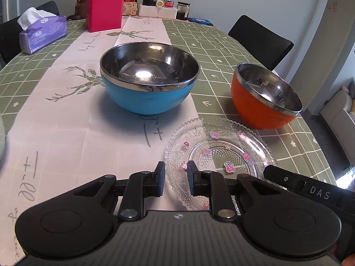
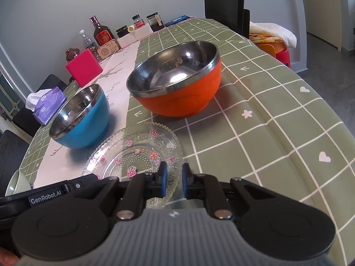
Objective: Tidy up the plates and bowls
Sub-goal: 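Lift the glass plate with both grippers and carry it over the plate stack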
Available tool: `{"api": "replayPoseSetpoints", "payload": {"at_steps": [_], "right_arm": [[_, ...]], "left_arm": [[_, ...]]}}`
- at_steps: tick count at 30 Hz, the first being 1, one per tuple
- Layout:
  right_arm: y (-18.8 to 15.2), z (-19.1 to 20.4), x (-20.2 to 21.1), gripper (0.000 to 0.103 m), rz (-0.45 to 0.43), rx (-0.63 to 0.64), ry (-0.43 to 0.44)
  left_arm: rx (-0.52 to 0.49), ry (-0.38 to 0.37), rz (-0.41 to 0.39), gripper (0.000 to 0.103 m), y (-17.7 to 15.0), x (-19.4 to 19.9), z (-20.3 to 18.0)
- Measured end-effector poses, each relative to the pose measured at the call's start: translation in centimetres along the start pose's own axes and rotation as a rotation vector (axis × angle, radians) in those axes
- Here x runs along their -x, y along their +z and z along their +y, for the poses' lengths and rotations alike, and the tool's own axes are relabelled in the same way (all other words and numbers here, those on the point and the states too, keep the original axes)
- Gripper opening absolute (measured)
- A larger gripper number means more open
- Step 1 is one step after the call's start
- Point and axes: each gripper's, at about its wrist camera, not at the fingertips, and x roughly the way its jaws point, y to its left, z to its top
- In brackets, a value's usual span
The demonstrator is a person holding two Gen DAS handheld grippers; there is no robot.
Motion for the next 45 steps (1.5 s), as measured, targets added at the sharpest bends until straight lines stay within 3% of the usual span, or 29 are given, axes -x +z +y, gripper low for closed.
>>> {"api": "replayPoseSetpoints", "payload": {"at_steps": [10, 22, 32, 45], "right_arm": [[-0.9, 1.1, 2.7, 0.012, -0.023, 0.031, 0.015], [-2.7, 3.4, 7.8, 0.011, -0.071, 0.046, 0.075], [-6.5, 6.7, 11.1, 0.011, -0.074, 0.071, 0.140], [-12.0, 10.5, 12.2, 0.011, -0.006, 0.104, 0.214]], "left_arm": [[0.008, 0.004, -0.015, 0.023, -0.8, 2.7, 0.1], [0.040, 0.015, -0.067, 0.023, -2.2, 8.5, 1.1], [0.107, 0.046, -0.101, 0.023, -5.3, 13.8, 4.4], [0.210, 0.096, -0.111, 0.023, -10.1, 17.9, 9.4]]}}
